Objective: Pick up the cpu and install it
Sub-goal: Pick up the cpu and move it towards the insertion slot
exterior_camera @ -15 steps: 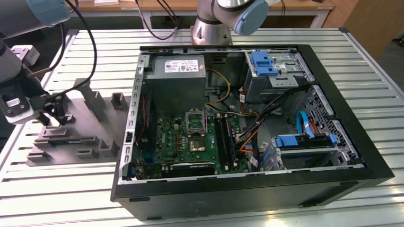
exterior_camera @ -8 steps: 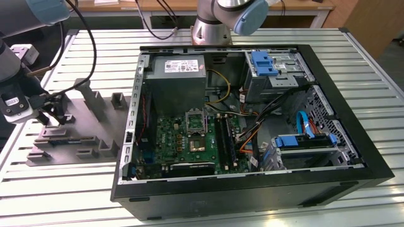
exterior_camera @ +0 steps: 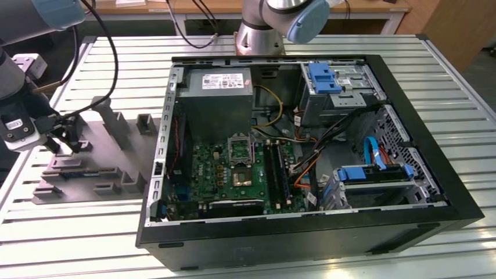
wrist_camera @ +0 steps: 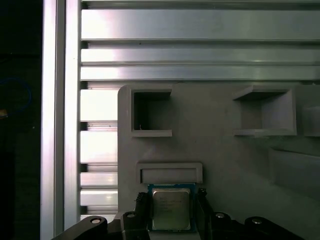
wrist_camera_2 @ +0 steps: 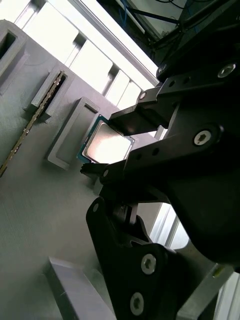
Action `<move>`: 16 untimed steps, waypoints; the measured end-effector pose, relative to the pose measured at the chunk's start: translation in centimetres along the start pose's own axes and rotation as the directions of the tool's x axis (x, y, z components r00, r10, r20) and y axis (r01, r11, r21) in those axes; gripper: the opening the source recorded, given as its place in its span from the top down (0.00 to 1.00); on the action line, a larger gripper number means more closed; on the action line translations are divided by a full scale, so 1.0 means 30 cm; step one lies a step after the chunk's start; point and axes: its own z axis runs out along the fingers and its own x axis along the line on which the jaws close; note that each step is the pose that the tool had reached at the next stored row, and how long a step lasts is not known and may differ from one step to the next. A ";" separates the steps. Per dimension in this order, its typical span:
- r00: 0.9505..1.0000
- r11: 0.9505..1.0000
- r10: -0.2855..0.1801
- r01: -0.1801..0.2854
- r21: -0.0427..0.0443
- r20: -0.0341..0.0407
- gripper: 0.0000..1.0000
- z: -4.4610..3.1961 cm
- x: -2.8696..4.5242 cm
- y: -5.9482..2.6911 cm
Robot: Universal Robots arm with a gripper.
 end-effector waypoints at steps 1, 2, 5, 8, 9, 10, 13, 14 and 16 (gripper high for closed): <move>1.000 1.000 0.000 0.000 0.000 0.000 0.53 -0.001 0.000 0.000; 1.000 1.000 0.000 0.000 0.000 0.000 0.53 -0.001 0.000 0.000; 1.000 1.000 0.000 0.000 0.000 0.000 0.53 -0.005 0.000 0.000; 1.000 1.000 0.000 0.000 0.000 0.000 0.53 -0.009 0.000 0.000; 1.000 1.000 0.000 0.000 0.000 0.000 0.53 -0.010 0.000 0.000; 1.000 1.000 0.000 0.000 0.000 0.000 0.53 -0.012 0.000 0.001; 1.000 1.000 0.000 0.000 0.000 0.000 0.53 -0.015 0.000 0.001; 1.000 1.000 0.000 0.000 0.000 0.000 0.53 -0.016 0.000 0.001; 1.000 1.000 0.000 0.000 0.000 0.000 0.53 -0.017 0.000 0.001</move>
